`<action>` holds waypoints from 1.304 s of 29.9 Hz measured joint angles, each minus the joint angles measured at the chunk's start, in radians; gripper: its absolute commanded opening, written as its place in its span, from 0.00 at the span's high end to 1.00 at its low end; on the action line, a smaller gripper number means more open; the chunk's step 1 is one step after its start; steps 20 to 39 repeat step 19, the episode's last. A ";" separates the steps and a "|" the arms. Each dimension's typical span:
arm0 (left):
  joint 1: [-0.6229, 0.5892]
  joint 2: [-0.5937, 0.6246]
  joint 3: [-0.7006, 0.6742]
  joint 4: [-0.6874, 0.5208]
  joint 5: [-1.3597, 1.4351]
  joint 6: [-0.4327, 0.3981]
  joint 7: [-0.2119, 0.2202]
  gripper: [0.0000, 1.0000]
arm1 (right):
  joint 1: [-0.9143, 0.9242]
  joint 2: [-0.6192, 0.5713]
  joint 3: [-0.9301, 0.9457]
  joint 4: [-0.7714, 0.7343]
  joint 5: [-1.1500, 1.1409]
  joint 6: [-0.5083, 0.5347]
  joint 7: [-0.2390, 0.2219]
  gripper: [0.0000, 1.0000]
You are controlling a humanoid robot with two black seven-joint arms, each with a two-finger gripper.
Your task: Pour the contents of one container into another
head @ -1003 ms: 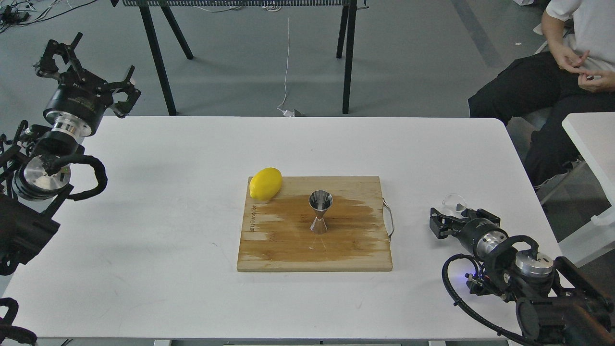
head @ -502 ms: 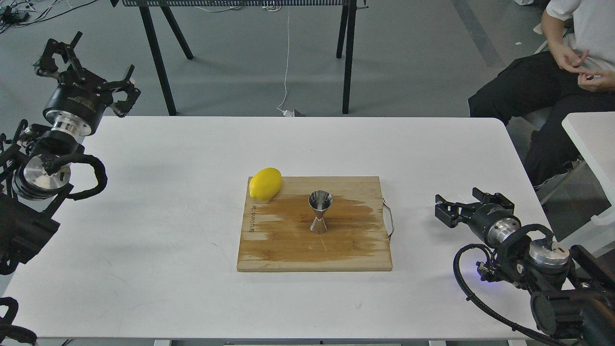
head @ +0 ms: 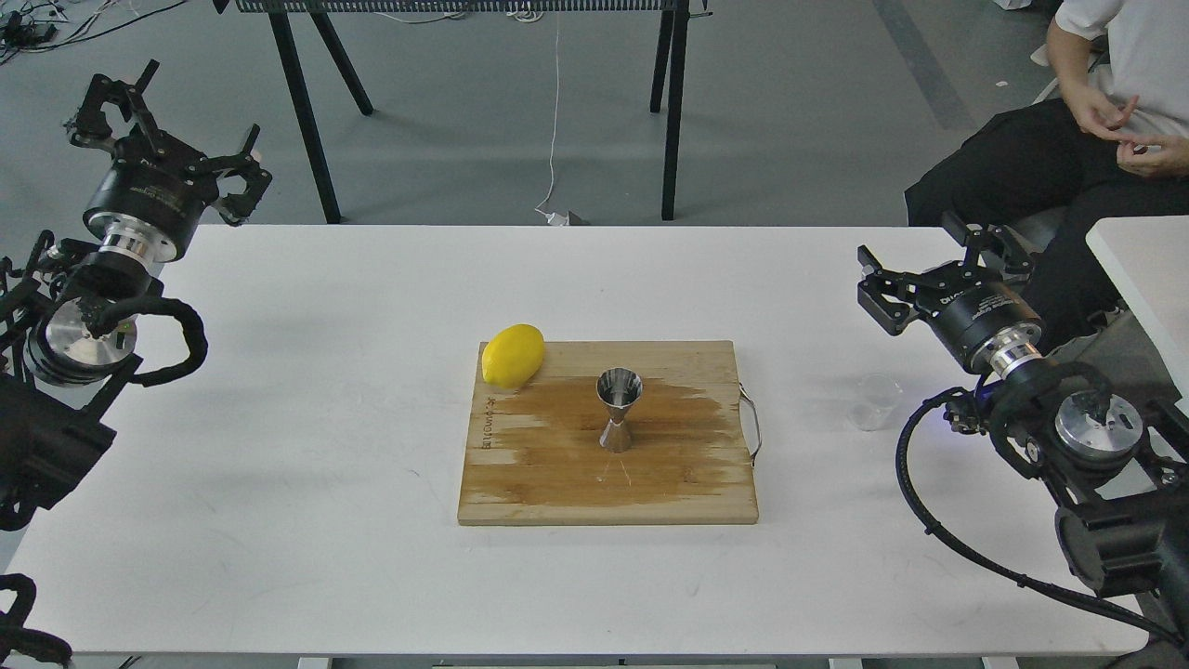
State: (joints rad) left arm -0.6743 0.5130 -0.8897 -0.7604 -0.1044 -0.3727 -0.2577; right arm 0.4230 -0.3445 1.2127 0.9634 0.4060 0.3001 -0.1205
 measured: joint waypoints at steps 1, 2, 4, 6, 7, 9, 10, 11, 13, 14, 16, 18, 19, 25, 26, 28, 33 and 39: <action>0.000 -0.001 0.000 0.000 0.000 0.000 0.000 0.00 | 0.015 -0.007 0.000 -0.002 -0.019 0.019 0.029 0.00; 0.000 -0.001 0.000 0.000 -0.001 0.000 0.000 0.00 | 0.028 -0.015 0.001 -0.003 -0.040 0.039 0.060 0.00; 0.001 -0.003 0.000 0.000 -0.001 0.000 0.000 0.00 | 0.050 -0.029 0.001 -0.010 -0.081 0.082 0.113 0.00; 0.002 -0.006 0.000 0.000 -0.001 0.000 0.000 0.00 | 0.075 -0.036 0.001 -0.032 -0.108 0.127 0.147 0.00; 0.002 -0.010 0.000 0.000 -0.001 0.000 0.000 0.00 | 0.086 -0.037 0.001 -0.044 -0.114 0.147 0.155 0.00; 0.002 -0.019 -0.001 0.000 -0.002 0.000 0.000 0.00 | 0.109 -0.040 -0.002 -0.070 -0.121 0.177 0.165 0.00; 0.002 -0.023 -0.001 0.000 -0.002 0.000 0.000 0.00 | 0.116 -0.041 -0.004 -0.081 -0.124 0.182 0.166 0.00; 0.001 -0.028 -0.001 0.000 -0.002 0.000 0.000 0.00 | 0.121 -0.042 -0.006 -0.093 -0.129 0.185 0.167 0.00; 0.000 -0.034 -0.003 0.000 -0.002 0.000 0.000 0.00 | 0.128 -0.042 -0.007 -0.115 -0.152 0.188 0.168 0.00; 0.000 -0.037 -0.003 0.000 -0.001 0.000 0.000 0.00 | 0.133 -0.042 -0.007 -0.126 -0.165 0.188 0.168 0.00; -0.001 -0.039 -0.004 0.000 -0.002 0.000 0.000 0.00 | 0.144 -0.040 -0.007 -0.140 -0.180 0.188 0.168 0.00; -0.001 -0.040 -0.006 0.001 -0.002 0.000 0.000 0.00 | 0.150 -0.039 -0.007 -0.147 -0.186 0.188 0.168 0.00; -0.001 -0.040 -0.006 0.001 -0.002 0.000 0.000 0.00 | 0.152 -0.039 -0.007 -0.149 -0.188 0.189 0.168 0.00; -0.001 -0.040 -0.006 0.001 -0.002 0.000 0.000 0.00 | 0.152 -0.039 -0.007 -0.149 -0.188 0.189 0.168 0.00; -0.001 -0.040 -0.006 0.001 -0.002 0.000 0.000 0.00 | 0.152 -0.039 -0.007 -0.149 -0.188 0.189 0.168 0.00; -0.001 -0.040 -0.006 0.001 -0.002 0.000 0.000 0.00 | 0.152 -0.039 -0.007 -0.149 -0.188 0.189 0.168 0.00; -0.001 -0.040 -0.006 0.001 -0.002 0.000 0.000 0.00 | 0.152 -0.039 -0.007 -0.149 -0.188 0.189 0.168 0.00; -0.001 -0.040 -0.006 0.001 -0.002 0.000 0.000 0.00 | 0.152 -0.039 -0.007 -0.149 -0.188 0.189 0.168 0.00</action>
